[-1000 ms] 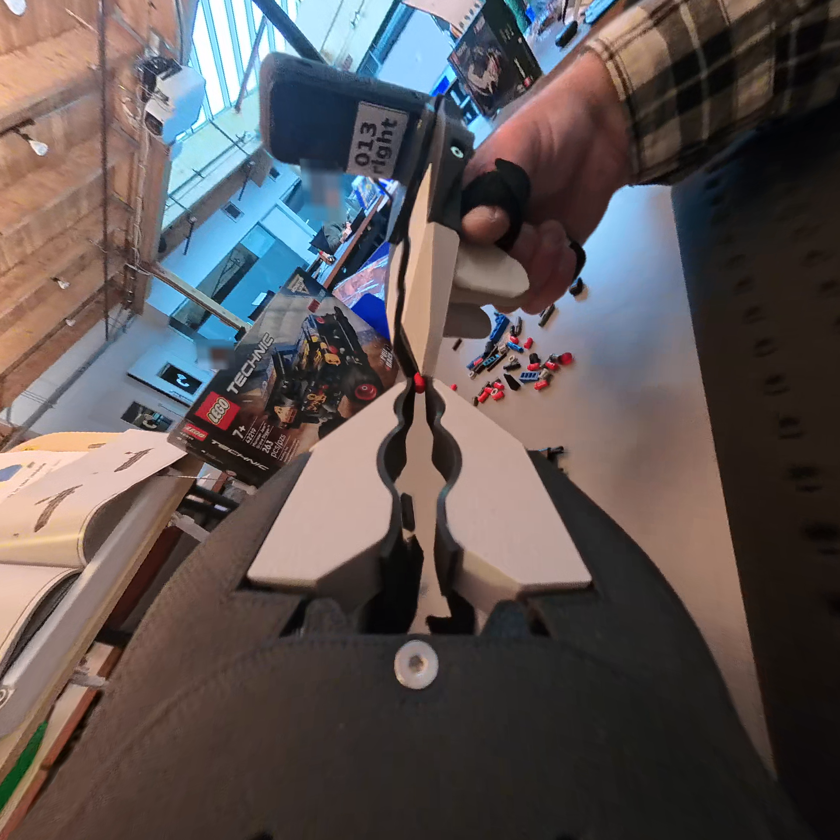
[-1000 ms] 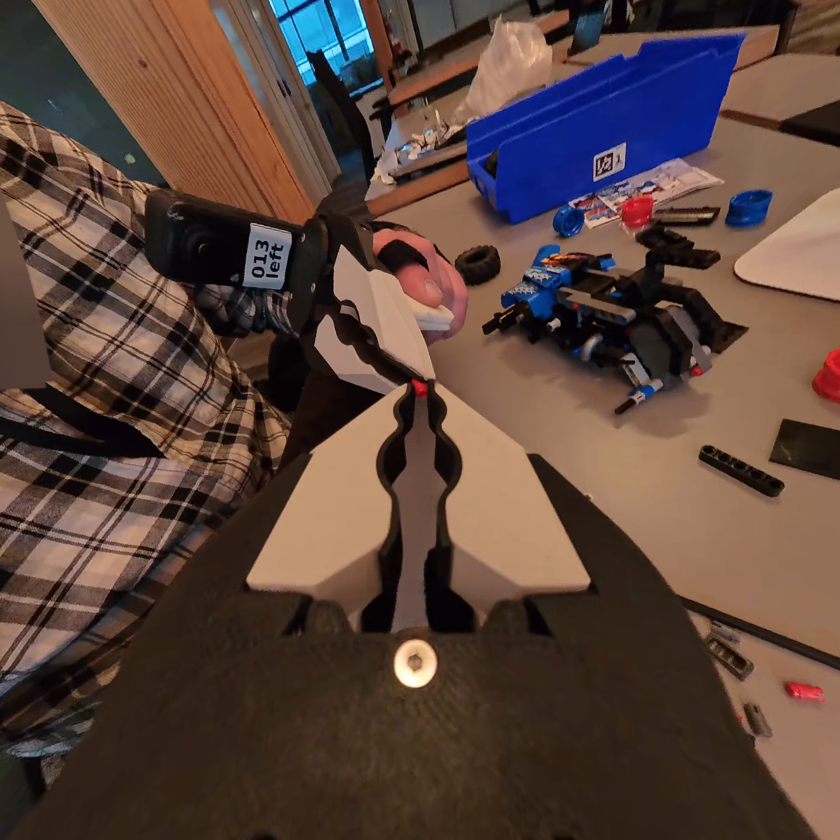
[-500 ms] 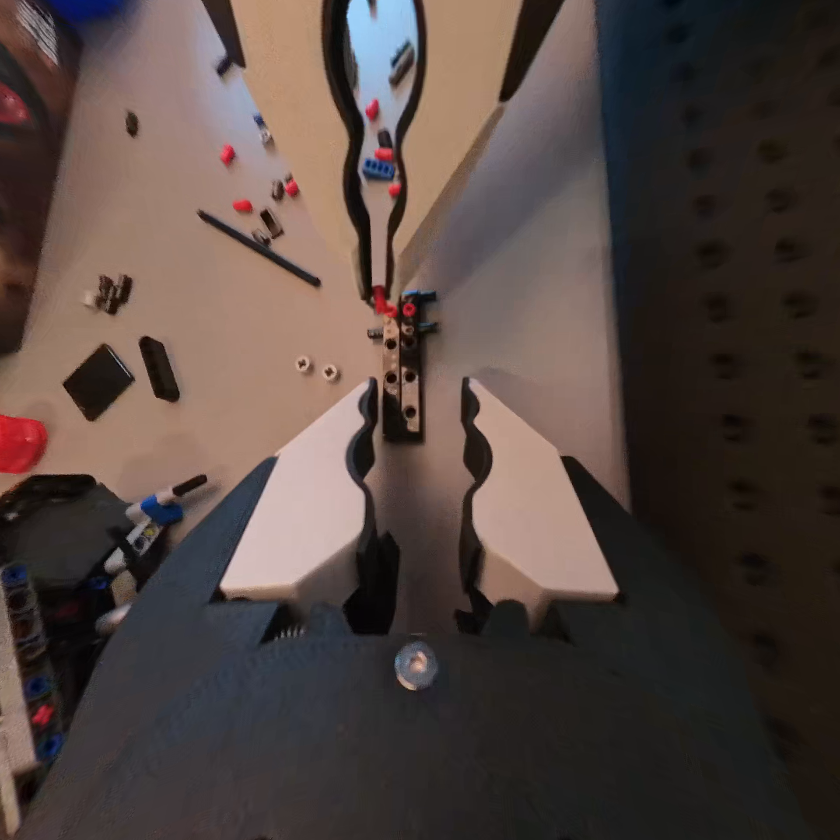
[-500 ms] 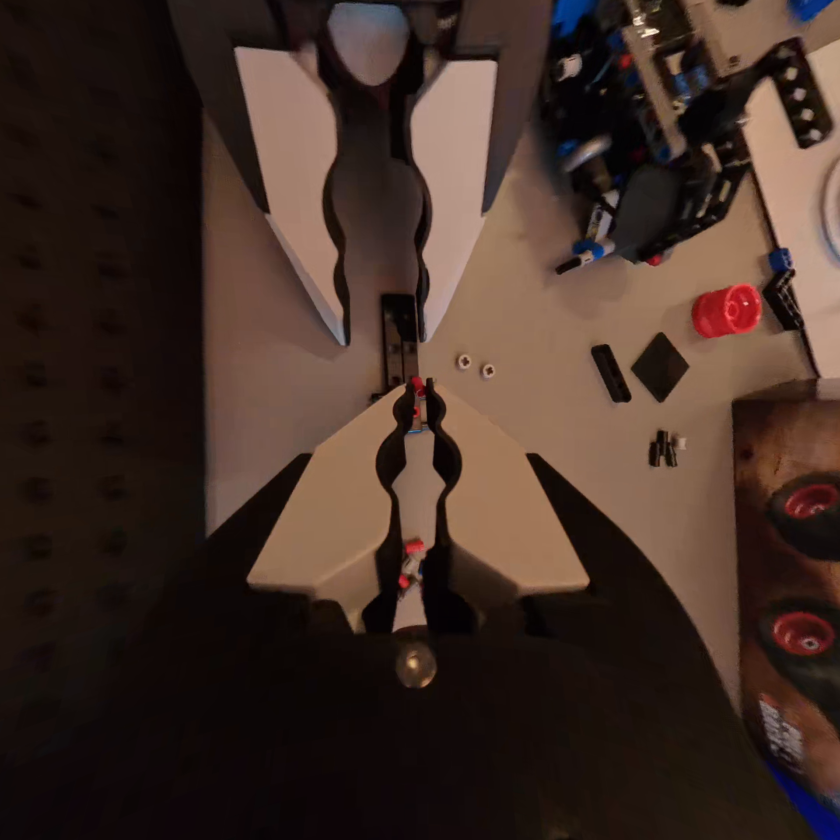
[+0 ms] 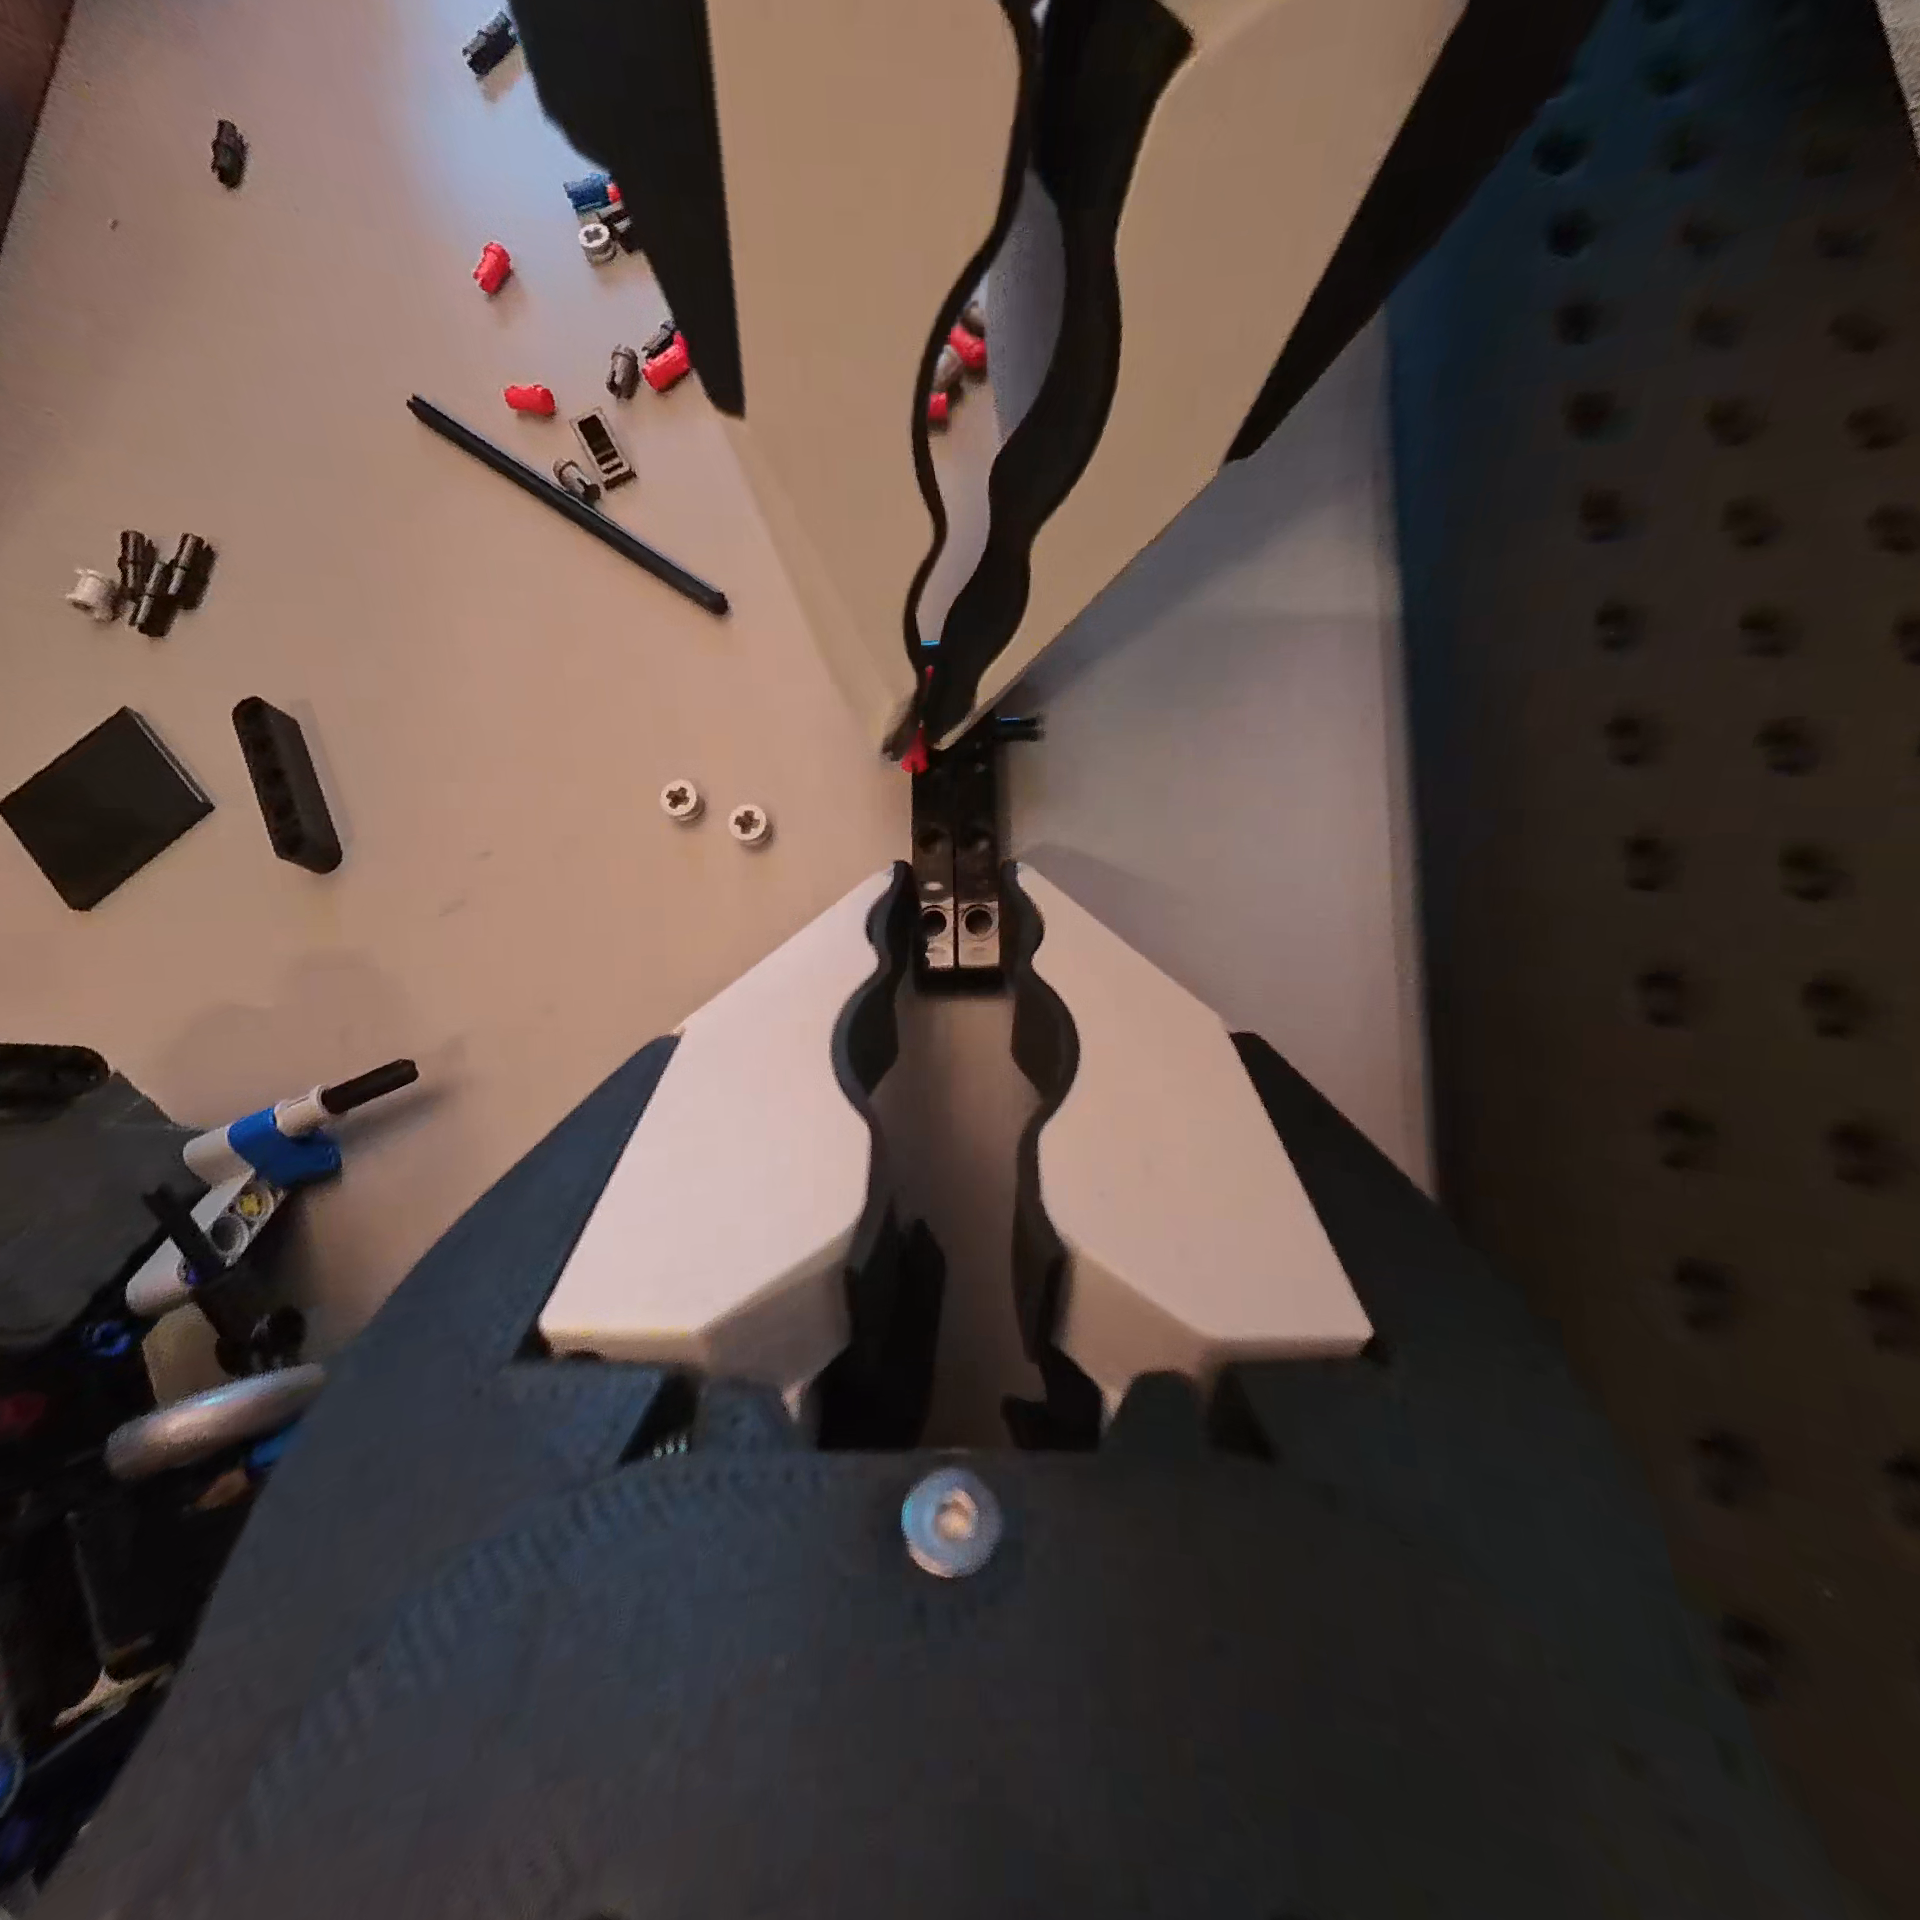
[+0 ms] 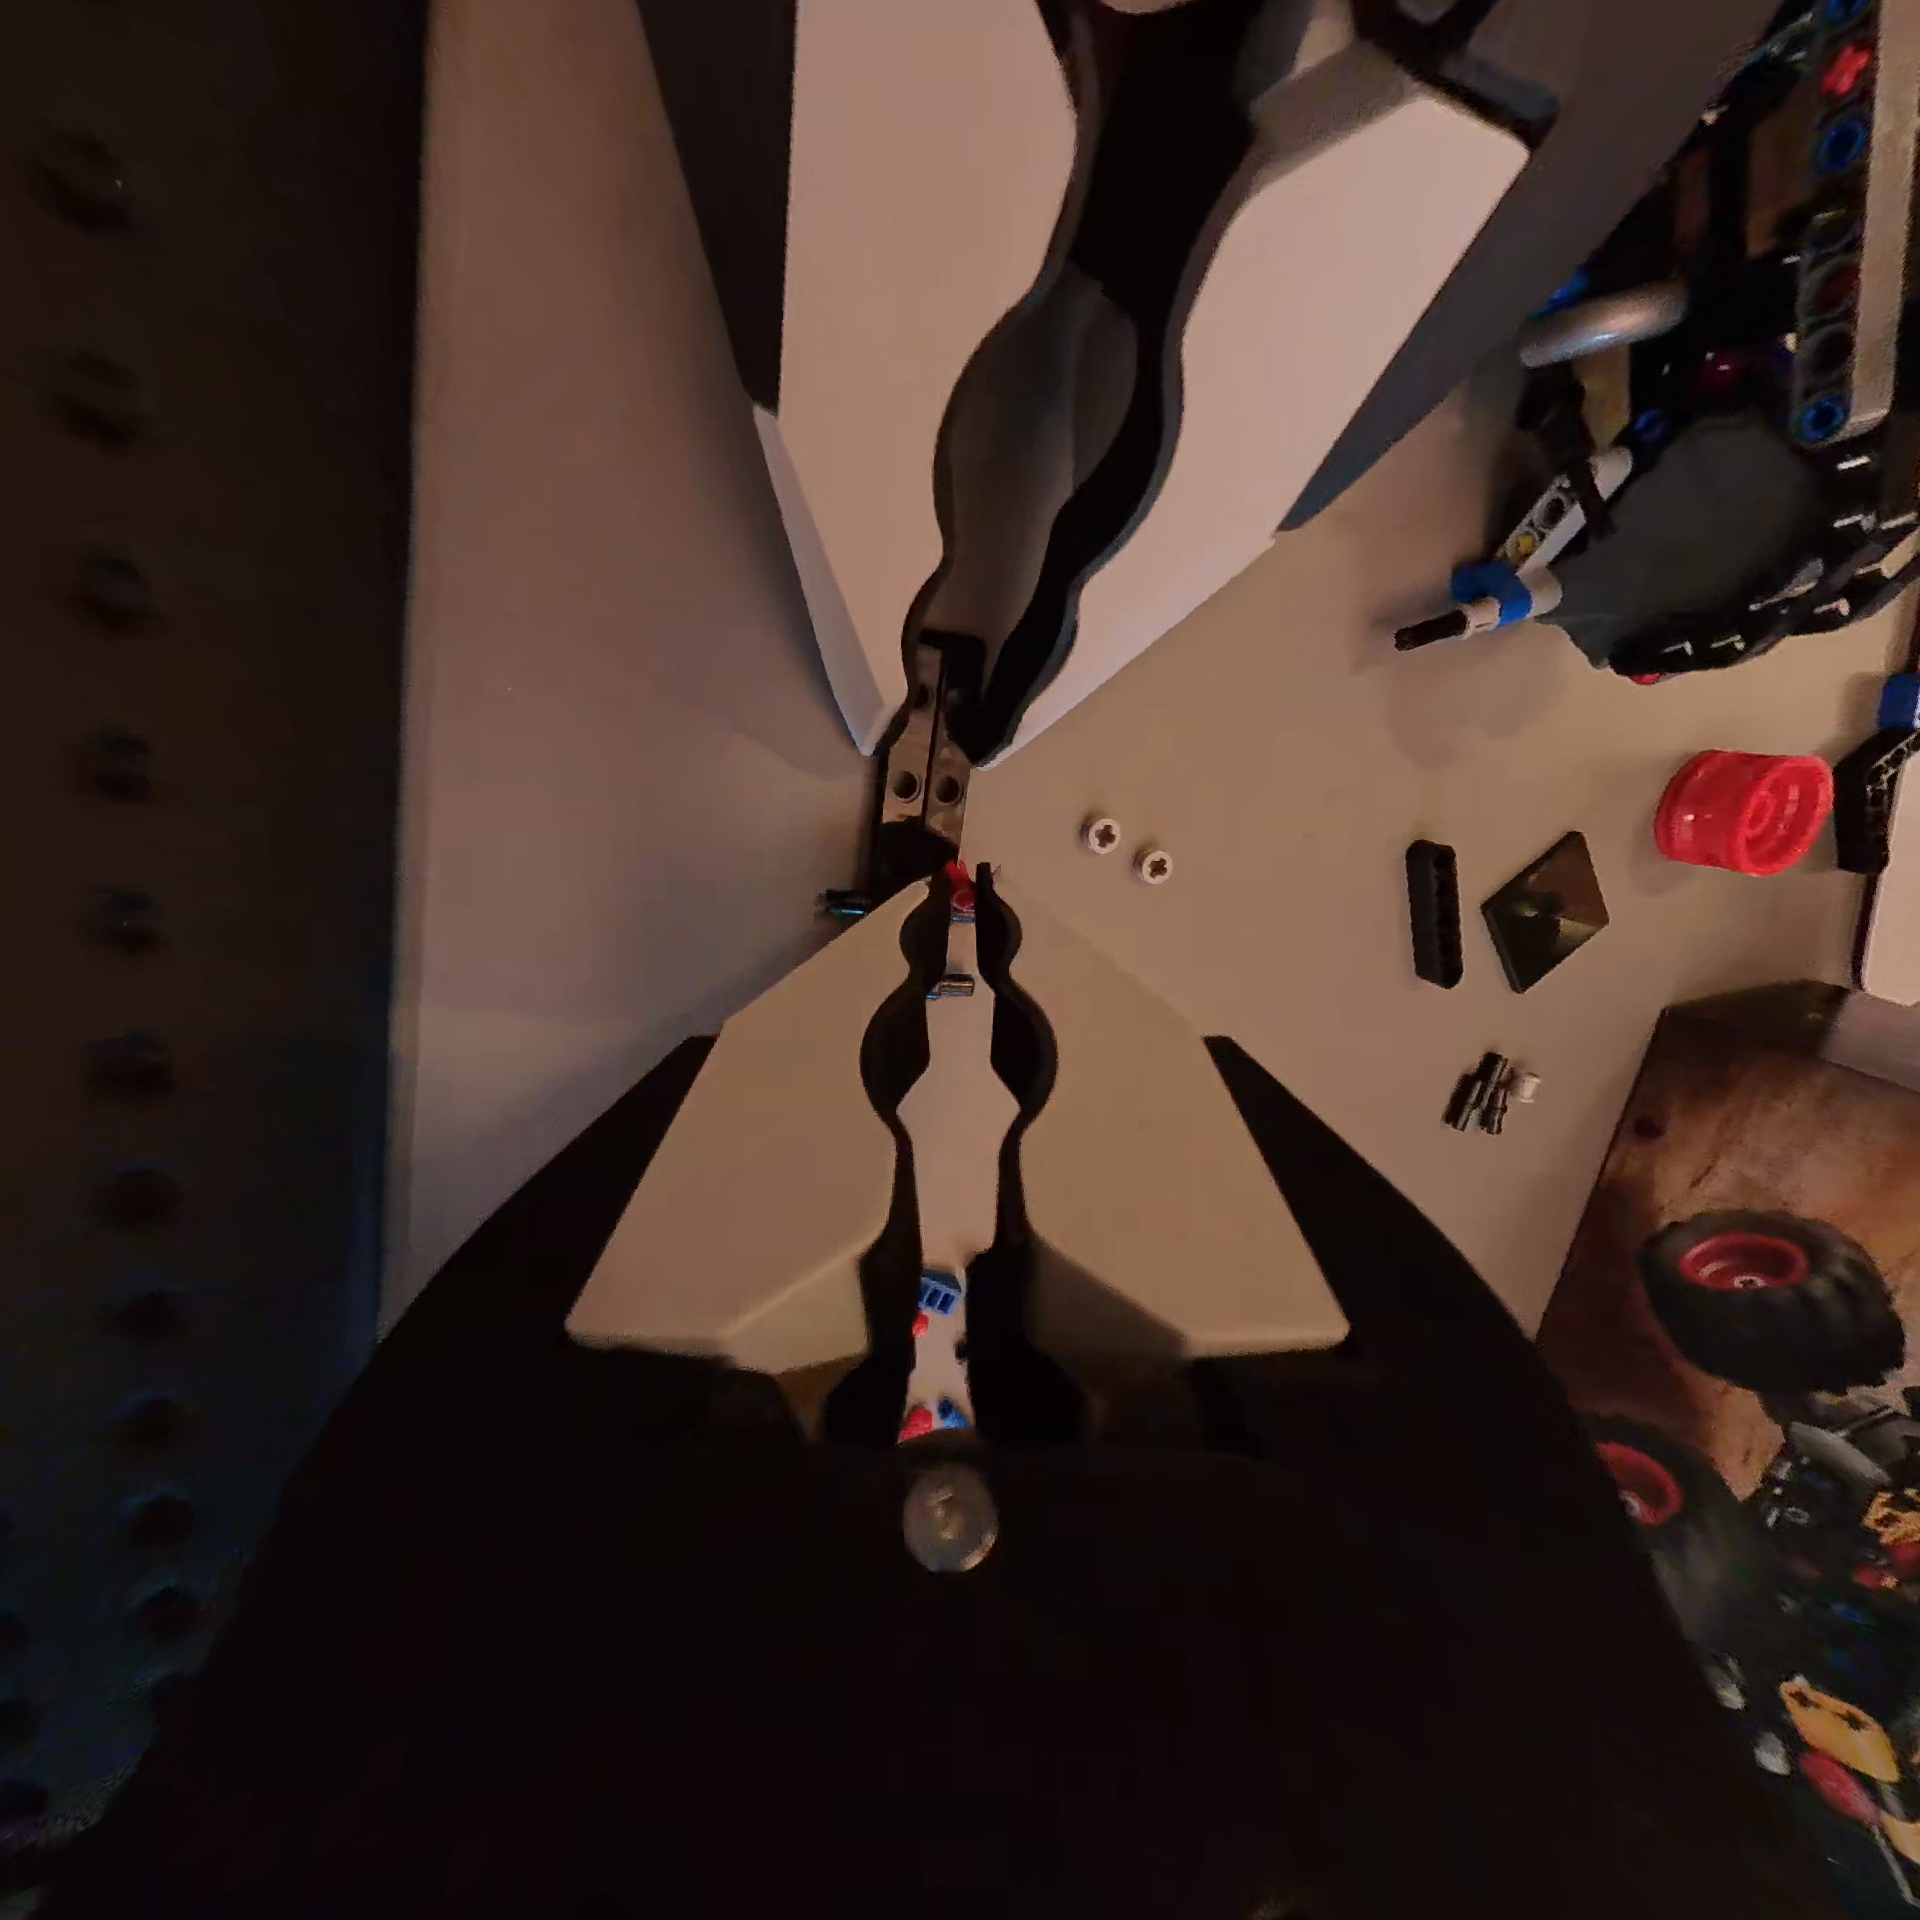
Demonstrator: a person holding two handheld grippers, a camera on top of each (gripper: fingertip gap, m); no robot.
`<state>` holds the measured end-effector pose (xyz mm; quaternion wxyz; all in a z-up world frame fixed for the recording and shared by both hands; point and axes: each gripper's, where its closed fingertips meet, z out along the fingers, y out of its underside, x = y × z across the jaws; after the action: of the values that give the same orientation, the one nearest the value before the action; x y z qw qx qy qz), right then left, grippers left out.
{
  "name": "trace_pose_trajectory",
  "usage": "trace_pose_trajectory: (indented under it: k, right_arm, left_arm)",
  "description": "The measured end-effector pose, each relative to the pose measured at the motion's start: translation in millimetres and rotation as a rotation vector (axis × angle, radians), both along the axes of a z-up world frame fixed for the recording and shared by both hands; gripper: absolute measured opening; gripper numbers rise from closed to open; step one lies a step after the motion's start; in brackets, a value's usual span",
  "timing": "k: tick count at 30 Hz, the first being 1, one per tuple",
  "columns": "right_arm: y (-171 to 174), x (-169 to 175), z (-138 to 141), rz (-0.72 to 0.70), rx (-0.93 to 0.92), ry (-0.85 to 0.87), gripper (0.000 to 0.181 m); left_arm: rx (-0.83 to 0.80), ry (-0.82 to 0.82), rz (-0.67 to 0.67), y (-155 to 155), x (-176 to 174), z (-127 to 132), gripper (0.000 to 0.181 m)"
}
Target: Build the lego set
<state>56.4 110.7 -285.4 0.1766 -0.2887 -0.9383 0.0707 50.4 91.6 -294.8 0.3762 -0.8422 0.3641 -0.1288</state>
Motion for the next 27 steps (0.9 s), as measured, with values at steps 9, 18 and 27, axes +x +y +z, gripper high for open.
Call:
trace_pose_trajectory:
  k: [9, 18, 27]
  right_arm:
    - [1.0, 4.0, 0.5, 0.091, 0.032, -0.09, 0.002]
    - [-0.8, 6.2, -2.3, 0.104, 0.041, -0.135, 0.002]
    - [-0.7, 7.5, -3.2, 0.145, 0.154, -0.121, 0.002]
  left_arm:
    - [-0.01, -0.011, -0.013, 0.5, 2.8, 0.3, 0.015]
    - [-0.016, -0.02, -0.016, 1.0, 4.0, 0.4, 0.014]
    - [-0.02, -0.024, -0.018, 1.1, 5.0, 0.3, 0.015]
